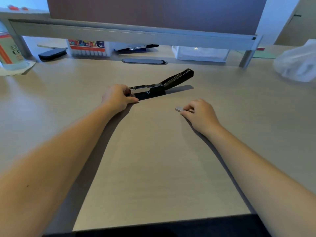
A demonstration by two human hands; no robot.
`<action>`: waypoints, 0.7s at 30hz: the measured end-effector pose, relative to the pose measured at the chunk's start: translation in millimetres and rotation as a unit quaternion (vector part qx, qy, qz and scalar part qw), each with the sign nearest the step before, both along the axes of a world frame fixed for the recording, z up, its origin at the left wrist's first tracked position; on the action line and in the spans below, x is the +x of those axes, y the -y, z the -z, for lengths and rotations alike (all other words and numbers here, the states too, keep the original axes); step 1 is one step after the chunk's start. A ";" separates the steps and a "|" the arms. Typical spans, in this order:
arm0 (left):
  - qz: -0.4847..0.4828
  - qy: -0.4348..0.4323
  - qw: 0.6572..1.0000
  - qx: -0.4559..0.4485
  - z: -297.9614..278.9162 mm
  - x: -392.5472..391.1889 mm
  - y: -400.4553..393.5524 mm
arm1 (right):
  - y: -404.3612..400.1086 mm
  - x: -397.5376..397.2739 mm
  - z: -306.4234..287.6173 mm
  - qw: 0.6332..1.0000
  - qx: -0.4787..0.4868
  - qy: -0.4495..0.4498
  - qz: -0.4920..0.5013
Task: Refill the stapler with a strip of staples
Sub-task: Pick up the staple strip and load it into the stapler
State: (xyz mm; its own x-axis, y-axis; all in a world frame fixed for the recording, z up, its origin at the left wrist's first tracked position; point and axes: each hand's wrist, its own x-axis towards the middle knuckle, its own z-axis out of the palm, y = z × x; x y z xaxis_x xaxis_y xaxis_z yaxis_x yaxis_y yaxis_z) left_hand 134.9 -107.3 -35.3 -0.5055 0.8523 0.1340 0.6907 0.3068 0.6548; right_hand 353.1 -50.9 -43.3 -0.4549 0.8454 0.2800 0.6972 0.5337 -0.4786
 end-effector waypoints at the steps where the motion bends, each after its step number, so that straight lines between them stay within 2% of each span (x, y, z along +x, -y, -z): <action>1: 0.000 -0.003 1.000 0.000 -0.7 1.4 2.1 | 0.1 -0.3 0.4 1.000 0.008 0.000 -0.005; 11: 0.033 0.011 0.999 -0.023 -4.8 5.8 31.4 | 18.8 -27.5 -24.8 0.987 0.017 -0.110 -0.112; 21: 0.100 -0.002 0.995 -0.004 -4.7 7.7 54.8 | 34.9 -65.9 -26.5 0.981 0.027 -0.079 -0.174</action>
